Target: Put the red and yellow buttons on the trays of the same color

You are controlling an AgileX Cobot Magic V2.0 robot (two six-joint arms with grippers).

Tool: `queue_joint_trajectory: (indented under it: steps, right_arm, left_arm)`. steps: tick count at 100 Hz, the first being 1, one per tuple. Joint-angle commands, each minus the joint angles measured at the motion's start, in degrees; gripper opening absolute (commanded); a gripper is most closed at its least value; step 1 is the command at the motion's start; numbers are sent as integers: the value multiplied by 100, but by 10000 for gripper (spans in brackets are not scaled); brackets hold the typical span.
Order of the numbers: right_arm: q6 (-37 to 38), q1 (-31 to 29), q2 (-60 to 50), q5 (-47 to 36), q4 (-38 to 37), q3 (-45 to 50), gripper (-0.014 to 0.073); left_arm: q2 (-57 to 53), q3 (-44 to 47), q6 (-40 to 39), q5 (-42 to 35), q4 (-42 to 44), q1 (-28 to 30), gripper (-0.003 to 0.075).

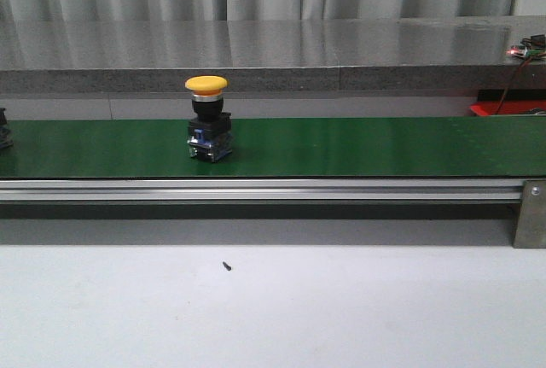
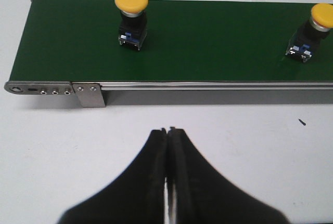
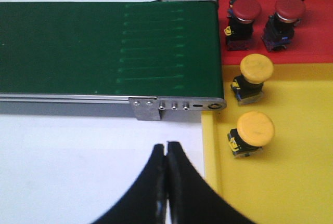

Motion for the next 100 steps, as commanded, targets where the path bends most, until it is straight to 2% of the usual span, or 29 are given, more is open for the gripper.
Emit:
queue_joint_trajectory:
  steps: [1,23,35,42,56,63,68,81,100]
  right_arm:
    - [-129,176,306,-145,23,-492,-59]
    - [-199,704,1249,-84,23,-1332,-50]
    - [-255,1085,1861,71,23,-1892,20]
    - [-380,1345,2241,206,23,-2252,129]
    - [-414,1765,2962,407,23,-2907,459]
    - [-414,1940,3310,605,23,-3222,577]
    - [-414,2047,3601,821,23,-3481,624]
    - [-609,2323,4271,1380,36,-4052,635]
    - [-1313,2653,5099,1558,49,-4681,635]
  left_arm:
    - [-34,-135,22,-301,-123,-44,-20]
    - [-34,-135,22,-301,-123,-44,-20]
    - [-34,-135,22,-301,-123,-44,-20]
    - [-34,-135,22,-301,-123,-44,-20]
    - [-34,-135,22,-301,-123,-44,-20]
    - [-34,-135,22,-301,-123,-44,-20]
    - [-34,-135,22,-301,-123,-44,-20]
    - [-34,-135,22,-301,-123,-44,-20]
    - [-34,-135,22,-301,-123,-44,-20]
